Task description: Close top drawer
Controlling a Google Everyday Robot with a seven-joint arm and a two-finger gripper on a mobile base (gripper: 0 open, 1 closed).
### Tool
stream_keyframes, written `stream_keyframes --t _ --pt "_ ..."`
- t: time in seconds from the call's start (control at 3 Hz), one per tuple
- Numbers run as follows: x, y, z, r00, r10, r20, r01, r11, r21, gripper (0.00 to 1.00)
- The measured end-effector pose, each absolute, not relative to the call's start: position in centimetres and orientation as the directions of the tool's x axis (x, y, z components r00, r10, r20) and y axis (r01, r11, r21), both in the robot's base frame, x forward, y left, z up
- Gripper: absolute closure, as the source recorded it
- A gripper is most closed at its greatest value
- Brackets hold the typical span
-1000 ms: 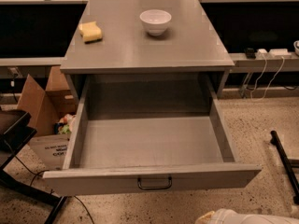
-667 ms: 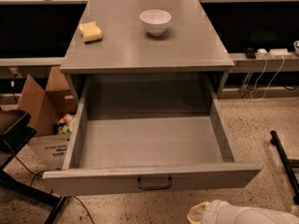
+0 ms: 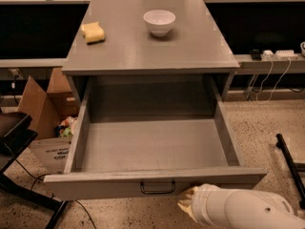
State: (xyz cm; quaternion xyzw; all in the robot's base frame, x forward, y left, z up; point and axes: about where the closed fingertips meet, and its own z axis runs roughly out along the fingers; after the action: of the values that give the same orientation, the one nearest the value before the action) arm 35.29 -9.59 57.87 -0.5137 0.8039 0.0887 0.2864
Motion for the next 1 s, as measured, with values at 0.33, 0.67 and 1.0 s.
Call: stream_keyframes --t 0.33,0.67,1.0 --pt "36.5 -7.4 58.5 -0.209 -0.808 -0.55 -0.918 0.356 -0.174 1.0" --pt "37.3 -6.0 59.8 -0.132 -0.83 -0.542 -0.943 0.274 -0.19 1.0" --pt "38.0 -5.9 59.8 -0.126 -0.831 -0.542 -0.941 0.273 -0.199 1.0"
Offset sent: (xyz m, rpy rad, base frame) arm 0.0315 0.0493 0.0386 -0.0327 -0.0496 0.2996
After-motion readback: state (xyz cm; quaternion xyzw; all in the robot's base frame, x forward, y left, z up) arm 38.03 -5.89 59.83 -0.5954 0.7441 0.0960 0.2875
